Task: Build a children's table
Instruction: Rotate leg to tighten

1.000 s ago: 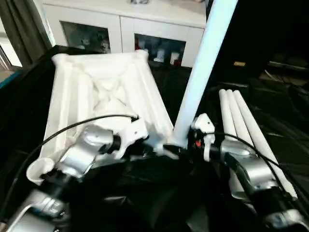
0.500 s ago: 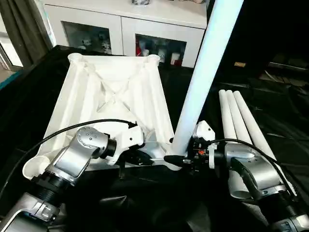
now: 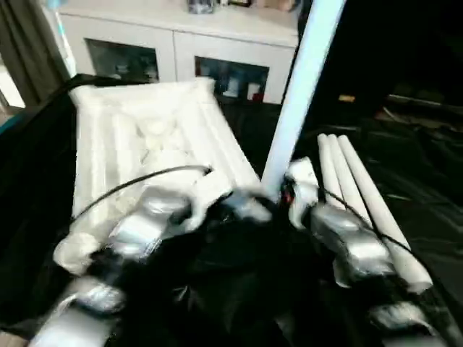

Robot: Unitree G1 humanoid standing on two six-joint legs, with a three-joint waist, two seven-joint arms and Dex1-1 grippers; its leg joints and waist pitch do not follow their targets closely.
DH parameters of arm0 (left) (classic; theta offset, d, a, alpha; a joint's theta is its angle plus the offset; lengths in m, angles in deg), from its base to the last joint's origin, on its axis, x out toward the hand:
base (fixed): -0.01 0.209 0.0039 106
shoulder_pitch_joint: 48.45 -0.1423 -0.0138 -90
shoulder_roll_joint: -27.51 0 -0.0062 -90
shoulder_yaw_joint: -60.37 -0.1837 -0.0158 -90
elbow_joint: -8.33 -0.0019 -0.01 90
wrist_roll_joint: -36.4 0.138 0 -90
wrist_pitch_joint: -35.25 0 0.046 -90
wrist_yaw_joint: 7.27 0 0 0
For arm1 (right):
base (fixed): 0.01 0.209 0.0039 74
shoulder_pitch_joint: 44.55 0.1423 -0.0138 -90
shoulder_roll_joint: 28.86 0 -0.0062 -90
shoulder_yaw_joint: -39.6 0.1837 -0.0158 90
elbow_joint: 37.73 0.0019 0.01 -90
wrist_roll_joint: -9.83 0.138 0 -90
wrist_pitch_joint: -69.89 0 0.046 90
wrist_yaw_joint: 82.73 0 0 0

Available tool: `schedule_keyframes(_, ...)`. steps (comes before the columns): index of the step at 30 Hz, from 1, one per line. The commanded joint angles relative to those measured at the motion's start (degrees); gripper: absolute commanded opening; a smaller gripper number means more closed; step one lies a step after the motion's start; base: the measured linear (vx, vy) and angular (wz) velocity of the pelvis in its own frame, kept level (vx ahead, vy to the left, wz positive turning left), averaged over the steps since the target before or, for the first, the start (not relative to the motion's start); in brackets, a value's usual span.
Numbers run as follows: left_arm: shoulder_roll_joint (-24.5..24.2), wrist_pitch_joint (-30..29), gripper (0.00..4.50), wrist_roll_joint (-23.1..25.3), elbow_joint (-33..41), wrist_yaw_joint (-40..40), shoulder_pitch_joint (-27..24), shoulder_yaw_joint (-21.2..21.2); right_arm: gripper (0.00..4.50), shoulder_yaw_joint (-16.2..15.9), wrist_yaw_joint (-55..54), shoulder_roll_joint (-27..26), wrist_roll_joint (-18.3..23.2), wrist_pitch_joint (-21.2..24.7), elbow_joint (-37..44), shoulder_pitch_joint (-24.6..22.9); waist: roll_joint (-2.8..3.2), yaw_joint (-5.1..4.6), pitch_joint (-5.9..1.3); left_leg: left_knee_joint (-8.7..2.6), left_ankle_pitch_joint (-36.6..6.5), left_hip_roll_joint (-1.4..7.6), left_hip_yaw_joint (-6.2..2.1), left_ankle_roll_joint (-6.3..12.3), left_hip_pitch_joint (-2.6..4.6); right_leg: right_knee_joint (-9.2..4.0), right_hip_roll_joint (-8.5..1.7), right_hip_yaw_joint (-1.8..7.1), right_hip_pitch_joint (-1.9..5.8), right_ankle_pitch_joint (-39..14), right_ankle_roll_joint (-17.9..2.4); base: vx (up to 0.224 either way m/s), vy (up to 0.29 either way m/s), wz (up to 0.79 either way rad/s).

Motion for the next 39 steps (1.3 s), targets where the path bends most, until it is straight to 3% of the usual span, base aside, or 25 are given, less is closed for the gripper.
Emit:
schedule_keyframes(1, 3.3, -3.0, 0.0, 1.8, -3.0, 7.8, 1.4, 0.7, 2.73, -0.4, -7.5, -2.3, -2.7, 2.4, -7.5, -0.2, 0.34, 0.01, -2.24, -4.31, -14.2, 2.48, -1.17, -0.89, 0.17, -6.3, -5.3, 3.88, 1.79, -22.1, -6.5, 0.0, 0.0, 0.0)
schedule_keyframes(3, 5.7, -4.1, 0.0, 2.5, -4.0, 10.0, 2.4, 0.4, 2.73, -0.7, -9.3, -4.1, -3.5, 0.6, -9.6, 1.4, 0.39, -0.06, -2.31, -4.28, -14.9, 2.49, -1.19, -0.9, 0.3, -6.49, -5.31, 3.81, 1.69, -23.1, -5.9, 0.0, 0.0, 0.0)
schedule_keyframes(4, 6.3, -4.5, 0.0, 2.8, -4.2, 10.6, 2.7, 0.2, 2.73, -1.1, -9.3, -4.6, -3.9, -0.1, -10.0, 1.9, 0.32, -0.02, -2.4, -4.25, -14.2, 2.47, -1.14, -0.6, 0.22, -6.36, -5.24, 3.91, 1.76, -21.2, -5.8, 0.0, 0.0, 0.0)
schedule_keyframes(5, 6.7, -4.2, 0.0, 3.1, -4.4, 10.5, 2.8, -0.2, 2.73, -0.6, -9.5, -5.1, -3.6, -1.0, -10.6, 2.4, 0.65, 0.11, -2.58, -4.29, -13.3, 2.56, -1.17, -0.38, 0.06, -6.09, -5.16, 3.93, 1.88, -18.0, -6.2, 0.0, 0.0, 0.0)
schedule_keyframes(8, 7.0, -3.1, 0.0, 2.8, -4.7, 9.7, 3.0, -0.6, 2.73, 1.9, -10.0, -6.3, -1.7, -2.2, -11.6, 3.6, 0.71, 0.04, -2.78, -4.26, -12.1, 2.46, -1.14, 0.08, -0.23, -5.59, -4.95, 3.87, 2.14, -14.0, -7.3, 0.0, 0.0, 0.0)
schedule_keyframes(10, 6.7, -2.7, 0.0, 2.6, -4.3, 8.7, 2.8, -1.0, 3.28, 2.2, -9.7, -6.5, -1.3, -2.7, -11.8, 4.0, 0.69, 0.06, -2.81, -4.22, -11.5, 2.49, -1.07, 0.28, -0.18, -5.44, -4.91, 3.89, 2.13, -12.4, -7.8, 0.0, 0.0, 0.0)
schedule_keyframes(14, 5.2, -1.5, 0.0, 2.4, -3.0, 6.3, 1.8, -1.2, 3.72, 2.3, -5.9, -6.2, 0.3, -3.1, -11.4, 3.9, 0.67, 0.08, -3.06, -4.05, -9.7, 2.57, -0.98, 1.06, -0.35, -5.04, -5.0, 3.87, 2.41, -9.0, -8.9, 0.0, 0.0, 0.0)
schedule_keyframes(21, 1.6, 0.3, 0.0, 0.8, -0.1, 0.6, -0.2, -1.2, 3.89, 0.1, 4.2, -3.2, 1.3, -2.8, -6.1, 1.8, 0.67, -0.42, -3.03, -3.94, -6.4, 2.62, -0.93, 2.98, -0.53, -4.49, -4.84, 3.71, 2.78, -2.9, -11.0, 0.0, 0.0, 0.0)
schedule_keyframes(25, -2.8, 4.0, 0.0, -1.3, 2.9, -7.5, -2.0, -1.9, 3.89, -3.8, 17.1, 2.4, 2.5, -2.0, 1.7, -1.2, 0.58, -0.3, -2.94, -3.8, -5.6, 2.63, -0.76, 4.64, -0.55, -4.49, -4.81, 3.72, 2.94, -1.2, -11.5, 0.0, 0.0, 0.0)
schedule_keyframes(28, -5.0, 4.9, 0.0, -2.9, 5.1, -12.2, -3.2, -2.4, 3.89, -5.1, 22.7, 5.1, 3.4, -1.7, 5.2, -2.6, 0.59, -0.21, -2.78, -3.88, -6.2, 2.76, -0.76, 4.83, -0.46, -4.53, -4.82, 3.72, 2.82, -2.3, -11.6, 0.0, 0.0, 0.0)
schedule_keyframes(31, -7.2, 7.5, 0.0, -4.9, 7.3, -16.8, -4.6, -2.3, 3.89, -6.9, 26.7, 8.1, 1.7, -5.7, 7.6, -4.0, 0.67, 0.09, -2.85, -3.81, -6.3, 2.86, -0.67, 4.34, -0.24, -4.43, -4.92, 3.82, 2.66, -3.1, -12.0, 0.0, 0.0, 0.0)
schedule_keyframes(34, -9.0, 7.8, 0.0, -5.7, 8.7, -19.5, -5.3, -2.7, 3.89, -8.3, 30.5, 10.3, 1.9, -5.1, 9.7, -5.0, 0.79, 0.37, -2.84, -3.72, -5.4, 2.91, -0.63, 4.67, -0.02, -4.13, -4.68, 3.82, 2.47, -0.6, -12.8, 0.0, 0.0, 0.0)
schedule_keyframes(35, -10.8, 7.5, 0.0, -6.7, 10.3, -22.5, -6.1, -3.0, 3.89, -9.3, 33.8, 12.1, 2.6, -4.3, 11.7, -5.8, 0.76, 0.49, -2.58, -3.8, -6.1, 2.86, -0.57, 4.83, -0.05, -4.27, -4.61, 3.8, 2.37, -1.1, -12.9, 0.0, 0.0, 0.0)
schedule_keyframes(39, -13.2, 6.9, 0.0, -7.9, 12.7, -26.2, -7.4, -3.0, 3.89, -10.3, 38.1, 14.4, 3.4, -3.6, 14.3, -6.7, 0.77, 0.58, -2.65, -3.8, -6.0, 2.91, -0.68, 5.03, -0.2, -4.09, -4.67, 3.76, 2.53, -0.8, -13.1, 0.0, 0.0, 0.0)
